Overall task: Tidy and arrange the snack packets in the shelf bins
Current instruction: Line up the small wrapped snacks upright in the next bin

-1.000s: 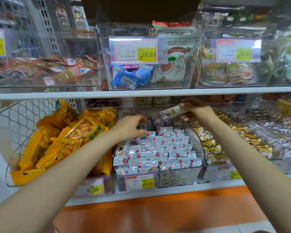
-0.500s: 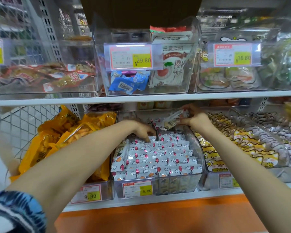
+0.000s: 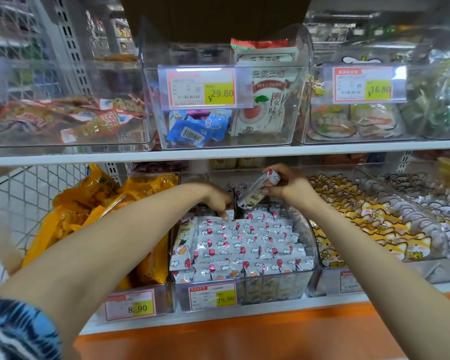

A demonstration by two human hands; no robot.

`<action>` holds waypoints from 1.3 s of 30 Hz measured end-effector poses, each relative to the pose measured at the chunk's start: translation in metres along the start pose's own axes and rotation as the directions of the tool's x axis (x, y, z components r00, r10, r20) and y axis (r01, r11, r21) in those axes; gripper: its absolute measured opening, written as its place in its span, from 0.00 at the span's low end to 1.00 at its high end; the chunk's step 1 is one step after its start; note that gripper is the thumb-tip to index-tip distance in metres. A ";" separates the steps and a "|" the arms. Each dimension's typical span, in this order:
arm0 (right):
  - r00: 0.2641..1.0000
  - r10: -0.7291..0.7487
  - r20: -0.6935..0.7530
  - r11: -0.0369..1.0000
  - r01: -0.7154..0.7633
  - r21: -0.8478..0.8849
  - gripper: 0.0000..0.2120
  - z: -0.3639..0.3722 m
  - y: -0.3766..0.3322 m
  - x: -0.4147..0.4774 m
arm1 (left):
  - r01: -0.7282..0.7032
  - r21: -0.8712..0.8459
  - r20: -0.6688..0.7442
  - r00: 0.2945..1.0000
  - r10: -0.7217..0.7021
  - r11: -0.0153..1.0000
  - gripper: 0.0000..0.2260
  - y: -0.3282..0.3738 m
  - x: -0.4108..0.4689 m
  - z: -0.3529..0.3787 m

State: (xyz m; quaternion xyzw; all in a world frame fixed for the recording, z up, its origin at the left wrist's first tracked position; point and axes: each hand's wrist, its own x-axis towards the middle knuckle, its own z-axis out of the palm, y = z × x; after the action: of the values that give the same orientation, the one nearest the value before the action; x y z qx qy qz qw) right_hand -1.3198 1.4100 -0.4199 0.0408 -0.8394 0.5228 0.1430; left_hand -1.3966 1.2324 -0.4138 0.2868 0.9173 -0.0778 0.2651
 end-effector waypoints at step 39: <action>0.929 0.182 0.322 0.771 0.068 -0.633 0.11 0.051 0.002 0.016 | -0.156 -0.025 -0.542 0.832 0.118 0.987 0.19 -0.059 -0.037 0.015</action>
State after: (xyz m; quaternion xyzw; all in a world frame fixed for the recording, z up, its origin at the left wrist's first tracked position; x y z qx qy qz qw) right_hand -1.3452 1.3667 -0.4385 0.0607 -0.9783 0.1965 -0.0263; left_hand -1.3978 1.1611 -0.4073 0.3526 0.9340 0.0565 0.0114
